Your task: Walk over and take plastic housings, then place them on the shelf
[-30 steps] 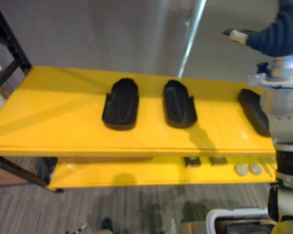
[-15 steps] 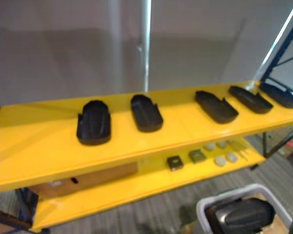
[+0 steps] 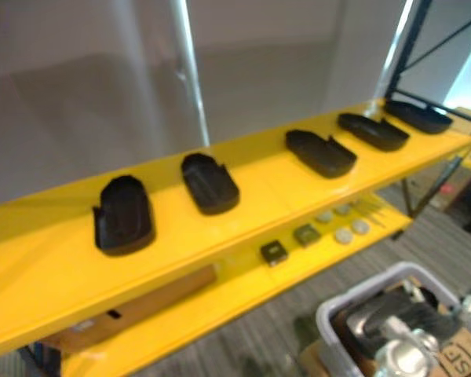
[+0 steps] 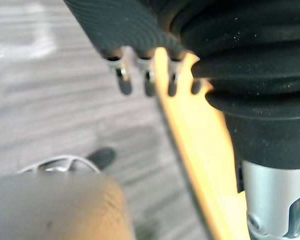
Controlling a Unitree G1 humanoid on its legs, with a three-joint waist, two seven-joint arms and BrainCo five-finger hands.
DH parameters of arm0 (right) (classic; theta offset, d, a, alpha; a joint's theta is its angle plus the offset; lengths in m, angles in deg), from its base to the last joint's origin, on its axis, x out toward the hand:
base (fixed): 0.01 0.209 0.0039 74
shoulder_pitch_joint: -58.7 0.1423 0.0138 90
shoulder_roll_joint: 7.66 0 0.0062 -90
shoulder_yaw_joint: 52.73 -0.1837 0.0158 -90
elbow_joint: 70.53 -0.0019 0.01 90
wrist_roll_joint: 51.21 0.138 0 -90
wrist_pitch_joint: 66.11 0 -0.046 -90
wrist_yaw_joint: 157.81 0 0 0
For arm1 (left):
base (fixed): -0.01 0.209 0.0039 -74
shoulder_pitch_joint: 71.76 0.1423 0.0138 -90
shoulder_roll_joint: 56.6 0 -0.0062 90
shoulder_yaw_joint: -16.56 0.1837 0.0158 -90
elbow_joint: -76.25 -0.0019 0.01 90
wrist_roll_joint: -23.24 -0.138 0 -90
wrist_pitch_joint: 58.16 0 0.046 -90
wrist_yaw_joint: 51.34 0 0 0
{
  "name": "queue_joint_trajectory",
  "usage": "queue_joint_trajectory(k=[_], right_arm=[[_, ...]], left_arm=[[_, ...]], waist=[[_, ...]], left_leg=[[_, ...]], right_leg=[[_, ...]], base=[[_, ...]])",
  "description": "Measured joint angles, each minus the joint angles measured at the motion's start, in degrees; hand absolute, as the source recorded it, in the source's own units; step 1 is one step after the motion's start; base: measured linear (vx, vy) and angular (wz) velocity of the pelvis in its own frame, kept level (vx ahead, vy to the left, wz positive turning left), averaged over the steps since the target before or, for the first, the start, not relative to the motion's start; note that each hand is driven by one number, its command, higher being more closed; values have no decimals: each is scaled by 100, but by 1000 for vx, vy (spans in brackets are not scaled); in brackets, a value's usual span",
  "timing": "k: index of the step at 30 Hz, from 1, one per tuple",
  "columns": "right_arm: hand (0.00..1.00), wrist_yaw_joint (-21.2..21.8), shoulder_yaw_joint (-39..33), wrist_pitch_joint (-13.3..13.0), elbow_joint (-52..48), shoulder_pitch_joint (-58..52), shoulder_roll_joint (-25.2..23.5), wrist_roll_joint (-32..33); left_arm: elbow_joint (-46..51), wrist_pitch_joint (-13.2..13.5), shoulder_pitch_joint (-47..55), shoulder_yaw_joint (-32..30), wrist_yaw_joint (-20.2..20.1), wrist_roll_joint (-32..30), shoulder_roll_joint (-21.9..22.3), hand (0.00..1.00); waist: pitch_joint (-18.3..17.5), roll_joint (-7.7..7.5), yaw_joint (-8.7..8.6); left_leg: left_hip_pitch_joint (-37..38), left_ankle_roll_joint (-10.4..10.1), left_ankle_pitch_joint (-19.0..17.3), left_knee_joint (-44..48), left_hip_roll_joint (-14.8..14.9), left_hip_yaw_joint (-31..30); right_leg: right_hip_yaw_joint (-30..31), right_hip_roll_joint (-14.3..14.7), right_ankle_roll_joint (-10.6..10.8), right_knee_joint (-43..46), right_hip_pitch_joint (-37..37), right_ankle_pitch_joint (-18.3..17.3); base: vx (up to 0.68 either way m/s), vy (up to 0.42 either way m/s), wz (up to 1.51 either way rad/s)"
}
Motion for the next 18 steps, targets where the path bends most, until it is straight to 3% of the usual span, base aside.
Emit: queue_joint_trajectory(k=[2,3,4,8,9,13,15,18], right_arm=[[0,27,258,-105,-40,-15,-62,-85],[0,36,369,-147,-38,39,-51,-94],[0,104,644,-286,-50,143,87,-101],[0,220,1071,-383,-36,236,346,-133],[0,272,1091,-423,-36,241,364,-134],[0,383,1092,-486,-39,381,451,-138],[0,395,1241,-496,-51,524,457,-209],[0,394,1423,-487,-54,509,451,-197]], left_arm=[[-3,7,-5,181,-25,-3,-104,0],[10,27,-15,170,-15,9,-133,0],[20,34,15,171,5,73,-97,0],[18,149,26,349,64,497,-91,0],[18,251,26,410,114,527,-100,0],[22,534,-68,632,287,576,-151,0],[107,673,-100,640,291,709,-175,0],[370,757,-181,794,262,671,-189,0]], waist=[[55,-89,-34],[126,-136,13],[214,-36,81],[368,174,102],[400,140,98],[441,218,92],[542,164,111],[672,225,160]], left_leg=[[-15,-33,-223,377,24,31],[-132,51,-493,917,139,-352],[-500,230,-1104,1957,386,-1240],[-934,469,-1781,3160,388,-2491],[-950,480,-1921,3171,328,-2573],[-995,216,-2309,2869,199,-2587],[-1036,219,-2319,2771,-6,-2747],[-1166,295,-2410,3056,-123,-2977]], right_leg=[[409,31,-10,5,-119,28],[639,76,-17,9,-172,57],[1117,270,-12,55,-352,125],[1837,550,13,245,-633,187],[1972,552,38,238,-737,211],[1945,432,329,245,-1022,393],[1882,240,333,288,-1022,401],[1706,157,257,601,-1030,354]], base=[[59,16,-85],[35,-14,-152],[39,1,-167],[-25,129,-120],[-75,260,-88],[-77,210,-13],[-86,121,28],[-74,75,39]])
